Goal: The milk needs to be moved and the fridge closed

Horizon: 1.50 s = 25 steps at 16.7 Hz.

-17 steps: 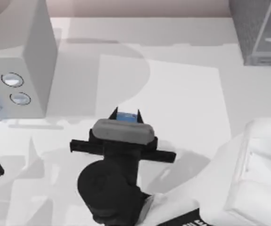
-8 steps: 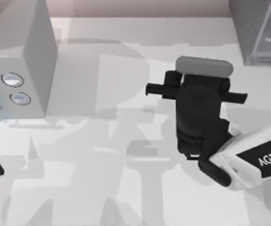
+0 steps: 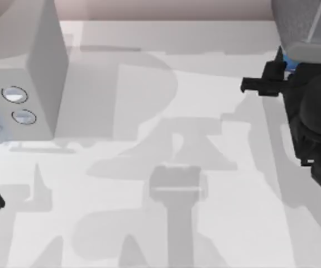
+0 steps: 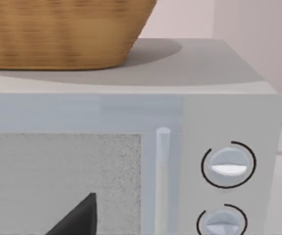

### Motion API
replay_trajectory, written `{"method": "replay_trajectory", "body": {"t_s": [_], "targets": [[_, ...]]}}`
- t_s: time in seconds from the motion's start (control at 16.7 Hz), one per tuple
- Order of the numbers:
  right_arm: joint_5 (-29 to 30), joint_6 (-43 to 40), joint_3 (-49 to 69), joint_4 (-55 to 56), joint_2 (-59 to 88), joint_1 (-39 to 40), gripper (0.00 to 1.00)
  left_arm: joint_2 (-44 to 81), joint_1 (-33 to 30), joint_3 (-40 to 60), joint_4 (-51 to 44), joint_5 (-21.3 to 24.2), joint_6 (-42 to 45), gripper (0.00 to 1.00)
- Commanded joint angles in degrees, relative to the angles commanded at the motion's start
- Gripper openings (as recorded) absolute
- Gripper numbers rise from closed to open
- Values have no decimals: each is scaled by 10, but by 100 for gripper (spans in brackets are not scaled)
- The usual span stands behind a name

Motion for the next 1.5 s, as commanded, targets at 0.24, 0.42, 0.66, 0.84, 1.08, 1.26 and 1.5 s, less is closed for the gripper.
{"method": "replay_trajectory", "body": {"t_s": [0.24, 0.42, 0.66, 0.84, 1.08, 1.26, 1.5], "targets": [[-138, -26, -59, 5, -61, -130, 0, 0, 0, 0, 0, 0, 0, 100], [-234, -41, -105, 14, -117, -213, 0, 0, 0, 0, 0, 0, 0, 100], [-282, -45, -138, 21, -157, -252, 0, 0, 0, 0, 0, 0, 0, 100], [-282, -45, -138, 21, -157, -252, 0, 0, 0, 0, 0, 0, 0, 100], [-286, -47, -119, 21, -139, -253, 0, 0, 0, 0, 0, 0, 0, 100], [-299, -47, -64, 21, -81, -265, 0, 0, 0, 0, 0, 0, 0, 100], [-317, -48, 9, 12, -9, -284, 0, 0, 0, 0, 0, 0, 0, 100]]}}
